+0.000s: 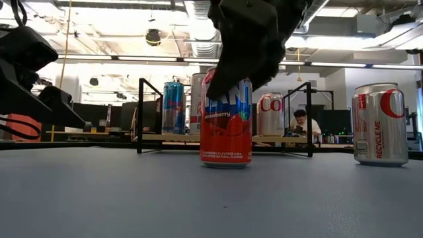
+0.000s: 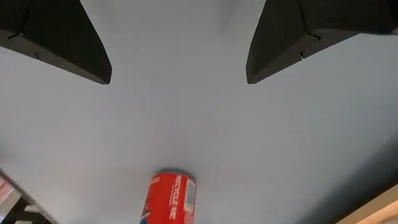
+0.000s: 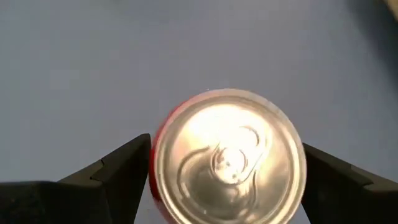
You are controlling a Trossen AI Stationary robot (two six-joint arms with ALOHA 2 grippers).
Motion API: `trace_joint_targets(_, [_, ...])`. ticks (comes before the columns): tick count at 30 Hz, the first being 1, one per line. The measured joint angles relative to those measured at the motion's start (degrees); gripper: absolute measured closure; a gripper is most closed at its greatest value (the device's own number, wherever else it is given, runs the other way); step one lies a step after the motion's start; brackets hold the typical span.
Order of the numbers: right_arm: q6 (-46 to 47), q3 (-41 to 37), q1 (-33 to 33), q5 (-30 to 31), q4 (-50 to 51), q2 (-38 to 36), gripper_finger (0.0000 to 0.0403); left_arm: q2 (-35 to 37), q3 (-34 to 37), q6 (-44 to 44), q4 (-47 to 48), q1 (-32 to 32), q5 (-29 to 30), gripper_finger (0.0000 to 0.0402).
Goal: Place canned beverage on shelf
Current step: Put the orange soda can on the shelf aligned with the other orange soda cans
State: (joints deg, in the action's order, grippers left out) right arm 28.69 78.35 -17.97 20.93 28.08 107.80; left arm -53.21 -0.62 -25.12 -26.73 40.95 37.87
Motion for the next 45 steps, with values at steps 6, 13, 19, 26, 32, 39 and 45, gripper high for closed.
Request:
trace_joint_targets(6, [0.3, 0.0, 0.0, 0.0, 0.2, 0.2, 0.0051, 0.0, 0.0, 0.5, 0.6, 0.0, 0.0, 0.004])
trace_joint_targets(13, [-0.1, 0.0, 0.1, -0.4, 1.8, -2.2, 0.0095, 0.0, 0.0, 0.5, 0.8, 0.0, 0.0, 0.004])
trace_joint_targets(19, [-0.9, 0.0, 0.9, -1.0, 2.7, -5.5, 0.0152, 0.0, 0.0, 0.5, 1.0, 0.0, 0.0, 0.004])
trace_joint_targets(26, [-5.1, 0.0, 3.8, -0.1, 5.9, -11.4, 0.0159, 0.0, 0.0, 0.5, 3.7, 0.0, 0.0, 0.004])
trace_joint_targets(32, [-12.7, 0.0, 10.9, 0.0, 6.9, -14.9, 0.0158, 0.0, 0.0, 0.5, 5.8, 0.0, 0.0, 0.004])
trace_joint_targets(39, [-19.0, 0.0, 21.1, -5.9, 7.4, -14.3, 0.0158, 0.0, 0.0, 0.5, 7.0, 0.0, 0.0, 0.004])
trace_joint_targets(45, [-20.6, 0.0, 26.3, -6.5, 7.8, -14.0, 0.0158, 0.0, 0.0, 0.5, 7.0, 0.0, 0.0, 0.004])
